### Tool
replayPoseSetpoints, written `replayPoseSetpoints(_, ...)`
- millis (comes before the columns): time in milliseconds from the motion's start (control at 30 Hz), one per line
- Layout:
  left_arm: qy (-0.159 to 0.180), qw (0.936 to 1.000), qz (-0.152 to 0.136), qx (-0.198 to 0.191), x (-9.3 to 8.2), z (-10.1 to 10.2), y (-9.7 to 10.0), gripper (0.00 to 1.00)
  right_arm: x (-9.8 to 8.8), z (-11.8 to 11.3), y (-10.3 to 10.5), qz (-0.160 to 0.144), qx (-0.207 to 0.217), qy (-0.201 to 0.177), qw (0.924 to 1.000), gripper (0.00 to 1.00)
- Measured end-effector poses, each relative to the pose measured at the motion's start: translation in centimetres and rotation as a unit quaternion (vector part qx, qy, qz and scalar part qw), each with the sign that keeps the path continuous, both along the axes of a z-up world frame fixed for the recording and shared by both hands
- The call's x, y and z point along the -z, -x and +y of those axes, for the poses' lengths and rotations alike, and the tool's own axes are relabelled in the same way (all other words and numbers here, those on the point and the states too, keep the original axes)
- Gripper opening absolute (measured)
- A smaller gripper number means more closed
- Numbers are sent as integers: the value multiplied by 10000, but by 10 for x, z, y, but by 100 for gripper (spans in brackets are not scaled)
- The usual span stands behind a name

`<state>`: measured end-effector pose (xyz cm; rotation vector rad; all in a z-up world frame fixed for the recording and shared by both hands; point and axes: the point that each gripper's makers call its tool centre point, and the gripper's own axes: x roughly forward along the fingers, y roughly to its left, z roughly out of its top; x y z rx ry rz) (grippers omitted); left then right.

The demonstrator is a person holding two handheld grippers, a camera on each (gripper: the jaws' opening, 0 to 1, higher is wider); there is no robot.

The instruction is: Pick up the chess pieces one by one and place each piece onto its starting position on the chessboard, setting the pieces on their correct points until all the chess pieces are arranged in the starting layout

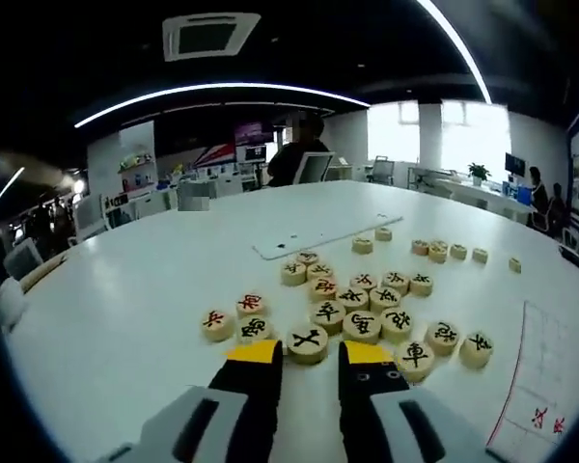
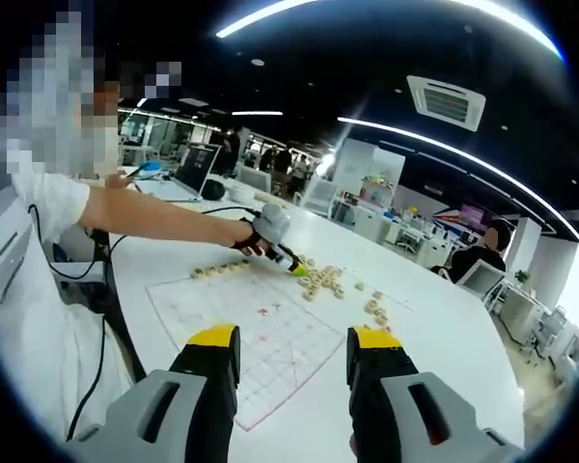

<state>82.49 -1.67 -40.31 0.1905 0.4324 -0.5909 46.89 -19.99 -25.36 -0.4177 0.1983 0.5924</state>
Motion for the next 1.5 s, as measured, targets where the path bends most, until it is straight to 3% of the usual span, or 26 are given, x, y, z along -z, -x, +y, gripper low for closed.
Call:
replayPoseSetpoints(167,-167,9998,-71,103,-4,4,10,19,-4,2,-1,-47,-10,-39,10000,45)
replayPoseSetpoints(333,-244,9990,-157,330,-20,3,28,19,-2,5,0,-20,-66,-2,10000,45)
replayPoseSetpoints(400,-250,9990,-38,364,-27,7,41,19,-2,5,0,-28,-48,-6,10000,45)
replayPoseSetpoints(500,80,9994,163,311,-41,15,56,19,-5,4,1,-55,-33,-23,10000,44)
replayPoseSetpoints(767,260,9973,16,681,-70,40,110,19,-4,5,2,-48,-49,2,10000,44)
replayPoseSetpoints(1067,369,9924,-13,1176,-71,67,188,19,-2,10,2,-31,-82,22,10000,44)
replayPoseSetpoints(1233,207,9874,202,1555,-53,77,232,19,-2,11,3,-34,-80,18,10000,45)
replayPoseSetpoints(1500,175,9774,306,2083,-43,75,290,19,2,19,8,15,-280,85,9996,46)
